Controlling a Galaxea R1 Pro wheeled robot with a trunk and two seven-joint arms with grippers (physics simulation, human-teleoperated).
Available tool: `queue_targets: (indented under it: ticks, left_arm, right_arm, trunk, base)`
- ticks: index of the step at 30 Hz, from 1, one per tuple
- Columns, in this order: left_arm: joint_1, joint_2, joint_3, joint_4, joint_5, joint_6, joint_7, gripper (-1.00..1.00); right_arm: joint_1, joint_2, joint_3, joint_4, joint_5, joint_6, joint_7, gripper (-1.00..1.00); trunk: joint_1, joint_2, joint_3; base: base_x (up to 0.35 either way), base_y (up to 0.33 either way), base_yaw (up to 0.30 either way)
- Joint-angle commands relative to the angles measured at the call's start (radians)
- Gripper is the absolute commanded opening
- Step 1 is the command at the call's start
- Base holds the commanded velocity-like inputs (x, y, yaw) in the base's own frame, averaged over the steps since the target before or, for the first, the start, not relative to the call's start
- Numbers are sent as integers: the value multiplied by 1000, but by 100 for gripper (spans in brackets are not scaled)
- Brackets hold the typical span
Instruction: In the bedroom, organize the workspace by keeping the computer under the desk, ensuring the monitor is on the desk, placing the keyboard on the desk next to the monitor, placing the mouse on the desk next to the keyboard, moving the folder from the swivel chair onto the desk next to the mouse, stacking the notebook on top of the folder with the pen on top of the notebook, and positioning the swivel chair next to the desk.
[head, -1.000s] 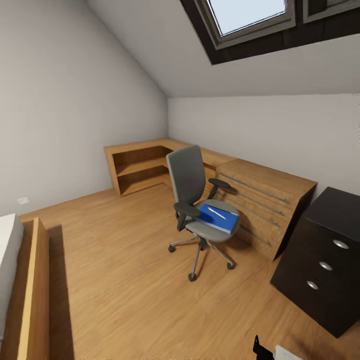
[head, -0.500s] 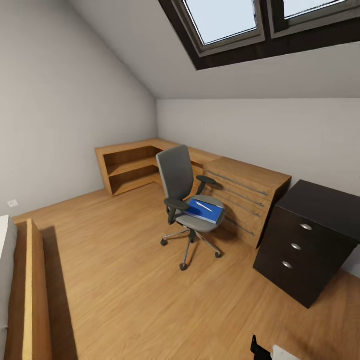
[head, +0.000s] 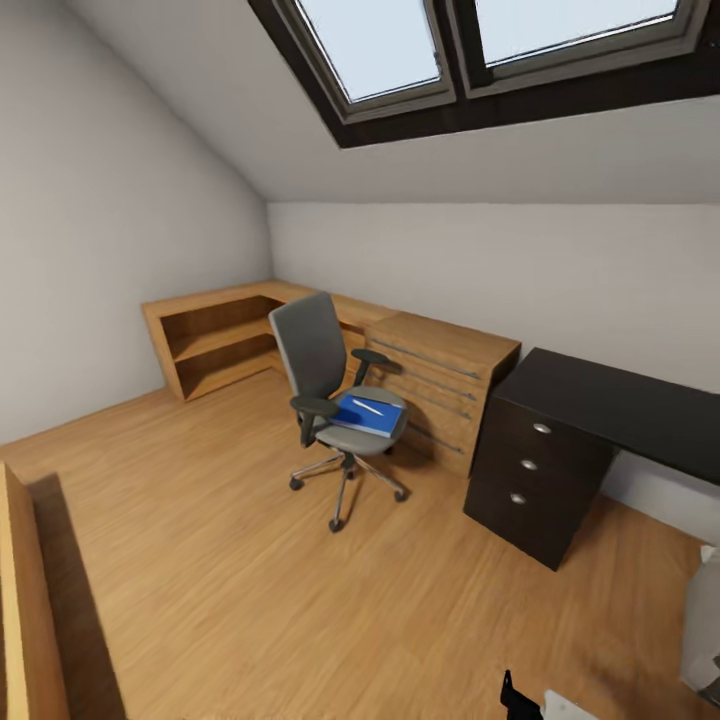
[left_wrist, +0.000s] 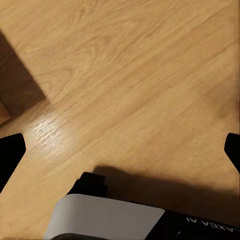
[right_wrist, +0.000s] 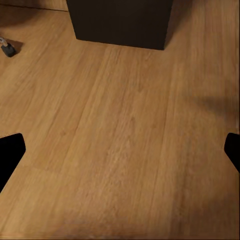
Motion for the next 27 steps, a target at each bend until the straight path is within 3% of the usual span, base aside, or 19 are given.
queue_targets:
  ticks: [1,17,27]
  left_arm:
    - [0,1,-8,0,10,-4,7,100]
    - [-1,2,-8,0,12,-3,9,100]
    - [-1,4,-7,0,12,-3,13,100]
  right_arm:
    - [-1,0,6,2,-10,-4,1,100]
    - [-1,2,6,3,-10,-3,6,100]
    - [-1,10,6,4,-10,-2,7,100]
  trunk:
    - [-5,7,2]
    - [-66,119,52]
    - [-104,189,84]
  base:
    - [-325,0,-267]
    - [-336,0,-263]
    - [-310,0,-87]
